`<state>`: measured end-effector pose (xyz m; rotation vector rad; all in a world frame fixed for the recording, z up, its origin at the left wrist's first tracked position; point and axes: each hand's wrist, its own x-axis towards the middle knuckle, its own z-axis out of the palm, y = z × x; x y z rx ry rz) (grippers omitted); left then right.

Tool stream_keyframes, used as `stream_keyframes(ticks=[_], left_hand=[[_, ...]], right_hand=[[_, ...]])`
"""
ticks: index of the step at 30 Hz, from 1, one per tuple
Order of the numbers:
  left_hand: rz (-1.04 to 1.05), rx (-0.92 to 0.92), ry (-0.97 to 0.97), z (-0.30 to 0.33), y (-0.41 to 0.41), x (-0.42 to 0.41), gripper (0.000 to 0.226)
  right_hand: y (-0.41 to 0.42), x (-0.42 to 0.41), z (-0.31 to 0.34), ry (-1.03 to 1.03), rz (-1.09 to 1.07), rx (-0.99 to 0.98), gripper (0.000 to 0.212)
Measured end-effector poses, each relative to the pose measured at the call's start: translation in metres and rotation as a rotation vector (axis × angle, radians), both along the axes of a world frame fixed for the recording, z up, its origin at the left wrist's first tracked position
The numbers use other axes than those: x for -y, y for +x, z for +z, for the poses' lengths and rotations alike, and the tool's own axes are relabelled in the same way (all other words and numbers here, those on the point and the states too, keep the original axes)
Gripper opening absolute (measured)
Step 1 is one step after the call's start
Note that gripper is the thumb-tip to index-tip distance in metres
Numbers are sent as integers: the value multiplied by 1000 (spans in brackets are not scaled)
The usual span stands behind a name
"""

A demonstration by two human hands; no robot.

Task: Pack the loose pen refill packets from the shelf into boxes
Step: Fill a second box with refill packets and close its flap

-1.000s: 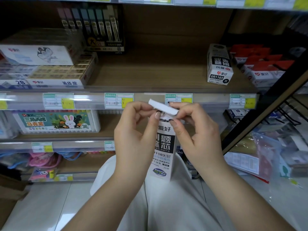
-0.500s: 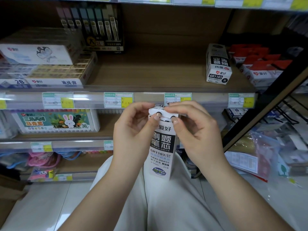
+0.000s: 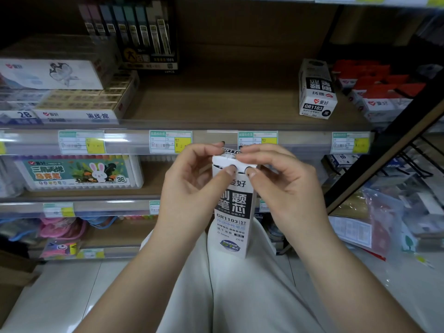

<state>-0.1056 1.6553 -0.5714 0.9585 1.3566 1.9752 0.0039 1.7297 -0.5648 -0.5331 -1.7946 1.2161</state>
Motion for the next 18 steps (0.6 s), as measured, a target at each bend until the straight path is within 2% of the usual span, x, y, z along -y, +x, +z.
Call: stream_keyframes(ticks=[10, 18], left_hand=[[-47, -11, -51, -1, -8, 1, 26], [-84, 30, -34, -8, -17, 3, 18]], right_hand=[[3, -6, -1, -136, 70, -31, 23], [6, -13, -5, -196, 164, -52, 20]])
